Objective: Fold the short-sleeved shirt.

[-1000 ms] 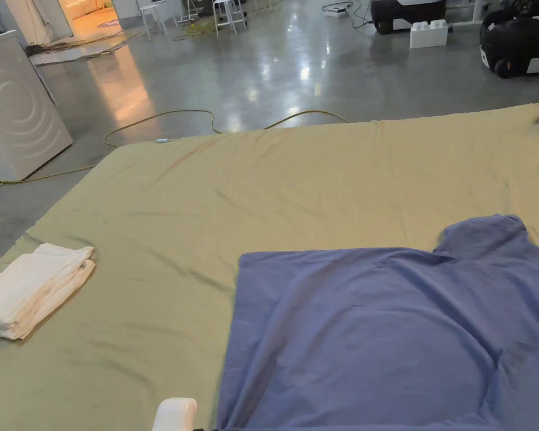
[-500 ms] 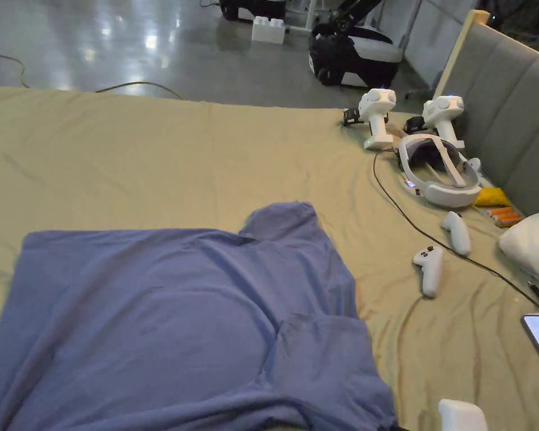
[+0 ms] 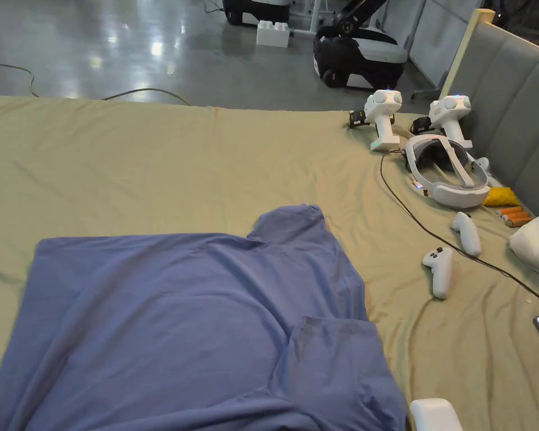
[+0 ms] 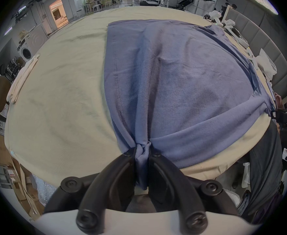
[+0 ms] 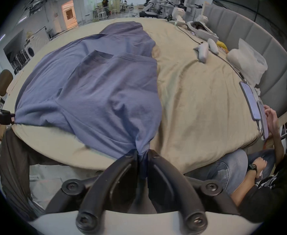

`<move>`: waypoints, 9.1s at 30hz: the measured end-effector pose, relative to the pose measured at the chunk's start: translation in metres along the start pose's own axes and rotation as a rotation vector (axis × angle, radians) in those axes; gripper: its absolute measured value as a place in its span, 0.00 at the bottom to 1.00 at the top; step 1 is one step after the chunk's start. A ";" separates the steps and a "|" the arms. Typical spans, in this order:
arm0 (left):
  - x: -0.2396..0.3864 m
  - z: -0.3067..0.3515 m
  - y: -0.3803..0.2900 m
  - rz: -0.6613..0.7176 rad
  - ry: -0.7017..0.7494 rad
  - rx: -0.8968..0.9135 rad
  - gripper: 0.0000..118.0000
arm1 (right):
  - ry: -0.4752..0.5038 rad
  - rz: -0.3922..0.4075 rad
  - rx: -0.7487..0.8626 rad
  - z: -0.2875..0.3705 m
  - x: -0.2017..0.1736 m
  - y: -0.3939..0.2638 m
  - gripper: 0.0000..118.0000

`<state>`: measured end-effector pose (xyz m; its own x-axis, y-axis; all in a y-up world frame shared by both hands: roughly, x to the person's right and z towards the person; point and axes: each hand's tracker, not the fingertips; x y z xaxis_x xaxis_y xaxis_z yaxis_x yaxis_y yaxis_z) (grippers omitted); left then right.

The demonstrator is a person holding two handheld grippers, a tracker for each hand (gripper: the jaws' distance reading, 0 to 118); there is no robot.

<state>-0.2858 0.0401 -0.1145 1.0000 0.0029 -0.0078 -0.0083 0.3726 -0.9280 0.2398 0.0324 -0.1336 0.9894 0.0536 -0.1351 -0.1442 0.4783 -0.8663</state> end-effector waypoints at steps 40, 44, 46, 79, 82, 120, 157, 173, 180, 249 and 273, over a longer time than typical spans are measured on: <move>-0.044 0.111 0.112 0.157 -0.053 0.792 0.90 | 0.160 -0.101 0.444 -0.002 0.002 0.199 0.78; -0.002 0.191 0.040 0.151 -0.086 1.046 0.89 | 0.139 -0.069 0.710 0.091 -0.028 0.135 0.77; 0.021 0.217 0.009 0.129 -0.029 1.108 0.81 | 0.104 0.018 0.790 0.121 -0.043 0.105 0.66; 0.055 0.217 -0.057 0.038 0.018 0.789 0.27 | 0.178 -0.024 0.862 0.195 -0.083 0.038 0.00; 0.015 0.158 -0.028 0.182 -0.148 0.692 0.79 | 0.208 -0.059 0.824 0.189 -0.075 0.034 0.00; -0.010 -0.056 0.093 0.167 0.034 0.161 0.13 | -0.055 -0.183 0.142 -0.126 0.012 0.140 0.57; -0.011 0.170 -0.049 0.200 -0.058 0.732 0.83 | 0.080 -0.075 0.538 0.110 -0.015 0.030 0.73; 0.078 0.300 -0.119 0.024 0.108 1.131 0.00 | 0.122 0.082 0.986 0.243 -0.081 0.005 0.00; 0.081 0.295 -0.108 -0.004 0.078 1.119 0.00 | 0.109 0.106 0.972 0.233 -0.092 0.008 0.00; -0.049 -0.029 0.206 0.134 -0.099 0.240 0.04 | 0.055 -0.036 0.057 -0.107 0.016 0.257 0.00; -0.044 0.045 -0.030 0.210 -0.116 0.238 0.75 | 0.069 -0.105 0.153 0.003 0.019 0.009 0.76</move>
<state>-0.3295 0.0702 -0.0696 0.9700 0.2028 -0.1342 -0.2272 0.5590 -0.7974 0.2575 0.0404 -0.1421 0.9945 -0.0611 -0.0849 -0.0305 0.6063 -0.7947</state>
